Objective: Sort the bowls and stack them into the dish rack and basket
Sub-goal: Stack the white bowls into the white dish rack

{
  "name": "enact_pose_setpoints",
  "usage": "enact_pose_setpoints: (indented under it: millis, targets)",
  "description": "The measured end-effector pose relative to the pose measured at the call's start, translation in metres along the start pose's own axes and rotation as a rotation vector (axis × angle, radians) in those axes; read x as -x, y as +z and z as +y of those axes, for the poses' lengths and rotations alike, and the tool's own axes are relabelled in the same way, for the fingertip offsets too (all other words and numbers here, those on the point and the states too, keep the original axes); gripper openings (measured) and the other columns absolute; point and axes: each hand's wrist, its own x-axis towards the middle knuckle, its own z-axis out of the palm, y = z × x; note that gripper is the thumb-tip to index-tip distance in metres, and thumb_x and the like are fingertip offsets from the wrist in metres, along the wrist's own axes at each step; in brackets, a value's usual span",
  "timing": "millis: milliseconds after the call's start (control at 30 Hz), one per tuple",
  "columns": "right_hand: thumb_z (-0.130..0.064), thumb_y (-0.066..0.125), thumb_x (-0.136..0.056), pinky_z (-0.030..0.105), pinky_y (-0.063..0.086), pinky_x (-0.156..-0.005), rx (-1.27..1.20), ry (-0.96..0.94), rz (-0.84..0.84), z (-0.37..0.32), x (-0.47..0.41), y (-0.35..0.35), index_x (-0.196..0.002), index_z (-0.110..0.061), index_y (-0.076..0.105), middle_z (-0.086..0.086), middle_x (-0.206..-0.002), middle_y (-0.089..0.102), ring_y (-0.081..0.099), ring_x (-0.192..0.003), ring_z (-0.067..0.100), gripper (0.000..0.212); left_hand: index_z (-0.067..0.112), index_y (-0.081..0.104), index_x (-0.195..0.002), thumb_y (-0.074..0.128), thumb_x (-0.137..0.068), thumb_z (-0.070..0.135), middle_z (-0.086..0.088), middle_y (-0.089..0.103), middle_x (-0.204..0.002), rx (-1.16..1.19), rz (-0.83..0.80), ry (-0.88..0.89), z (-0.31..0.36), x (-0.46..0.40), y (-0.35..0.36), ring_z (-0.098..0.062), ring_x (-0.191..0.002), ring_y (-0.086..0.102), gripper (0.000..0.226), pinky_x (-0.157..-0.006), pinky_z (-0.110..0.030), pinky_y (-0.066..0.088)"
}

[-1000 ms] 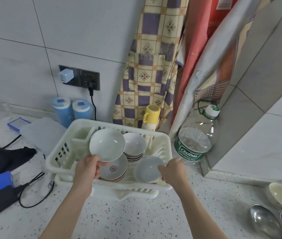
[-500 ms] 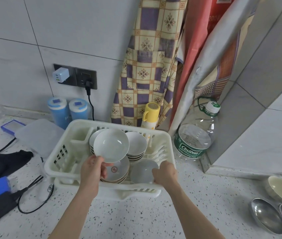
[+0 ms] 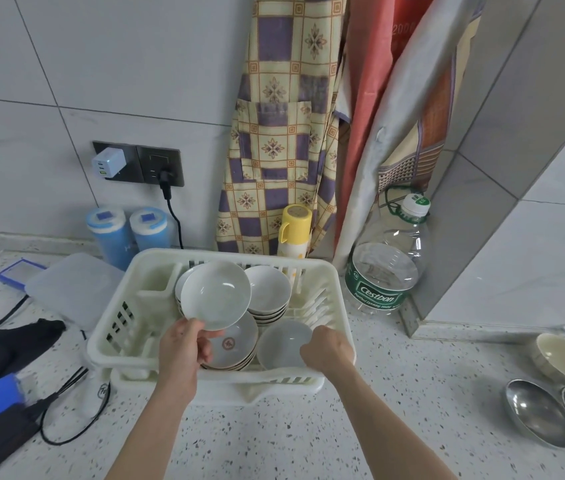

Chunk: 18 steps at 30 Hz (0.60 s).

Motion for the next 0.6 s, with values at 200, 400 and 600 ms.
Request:
enact_pose_setpoints:
  millis: [200, 400, 600]
  targets:
    - [-0.010, 0.044, -0.092, 0.031, 0.054, -0.082, 0.129, -0.053, -0.037, 0.002, -0.006, -0.002, -0.118, -0.005, 0.058, 0.010, -0.115, 0.065, 0.064, -0.106, 0.025, 0.029, 0.004, 0.061, -0.091, 0.050, -0.090, 0.004, -0.017, 0.075, -0.074, 0.006, -0.014, -0.004, 0.001, 0.001, 0.002, -0.009, -0.038, 0.039, 0.011, -0.041, -0.024, 0.032]
    - [-0.013, 0.039, -0.097, 0.031, 0.049, -0.087, 0.339, -0.121, -0.064, -0.001, -0.006, 0.000, -0.124, -0.005, 0.056, 0.012, -0.123, 0.062, 0.061, -0.111, 0.026, 0.033, 0.001, 0.062, -0.093, 0.051, -0.091, 0.004, -0.016, 0.075, -0.072, -0.021, -0.010, -0.011, 0.002, 0.001, 0.002, -0.009, -0.037, 0.040, 0.012, -0.044, -0.025, 0.031]
    - [-0.017, 0.040, -0.097, 0.028, 0.055, -0.067, 0.113, -0.104, 0.179, 0.004, 0.005, 0.006, -0.103, -0.008, 0.062, 0.004, -0.091, 0.065, 0.065, -0.081, 0.020, 0.024, -0.003, 0.062, -0.094, 0.049, -0.090, 0.002, -0.016, 0.075, -0.073, -0.062, -0.020, -0.004, 0.005, 0.005, 0.002, -0.007, -0.035, 0.034, 0.014, -0.035, -0.019, 0.025]
